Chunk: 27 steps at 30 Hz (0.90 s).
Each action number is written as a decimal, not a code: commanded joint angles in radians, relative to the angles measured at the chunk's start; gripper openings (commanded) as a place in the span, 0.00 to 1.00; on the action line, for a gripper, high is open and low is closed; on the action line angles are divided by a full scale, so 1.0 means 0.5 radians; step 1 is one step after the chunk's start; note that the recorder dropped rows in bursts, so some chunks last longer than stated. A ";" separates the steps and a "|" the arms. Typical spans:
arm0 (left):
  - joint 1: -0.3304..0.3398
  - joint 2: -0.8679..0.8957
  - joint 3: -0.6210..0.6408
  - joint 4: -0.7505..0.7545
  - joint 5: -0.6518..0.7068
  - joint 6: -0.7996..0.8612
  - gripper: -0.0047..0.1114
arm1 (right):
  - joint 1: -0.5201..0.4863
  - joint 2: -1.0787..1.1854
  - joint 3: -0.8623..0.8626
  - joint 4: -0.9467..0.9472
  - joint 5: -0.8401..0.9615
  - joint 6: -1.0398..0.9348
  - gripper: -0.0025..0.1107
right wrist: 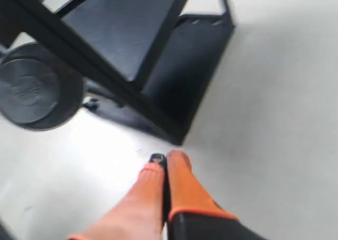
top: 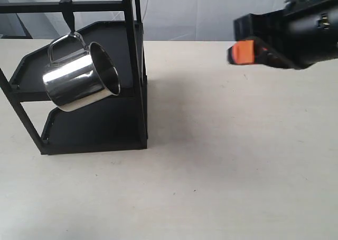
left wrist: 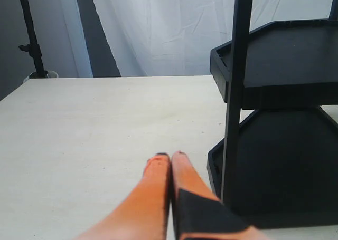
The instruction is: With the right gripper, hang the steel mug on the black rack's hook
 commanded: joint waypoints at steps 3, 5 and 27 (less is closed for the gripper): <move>-0.002 -0.009 -0.004 0.013 -0.013 -0.001 0.05 | -0.019 -0.713 0.325 -0.662 -0.409 0.173 0.01; -0.002 -0.009 -0.004 0.013 -0.013 -0.001 0.05 | -0.019 -0.836 0.349 -0.662 -0.372 0.173 0.01; -0.002 -0.009 -0.004 0.013 -0.013 -0.001 0.05 | -0.624 -1.739 0.953 -0.810 -0.705 0.171 0.01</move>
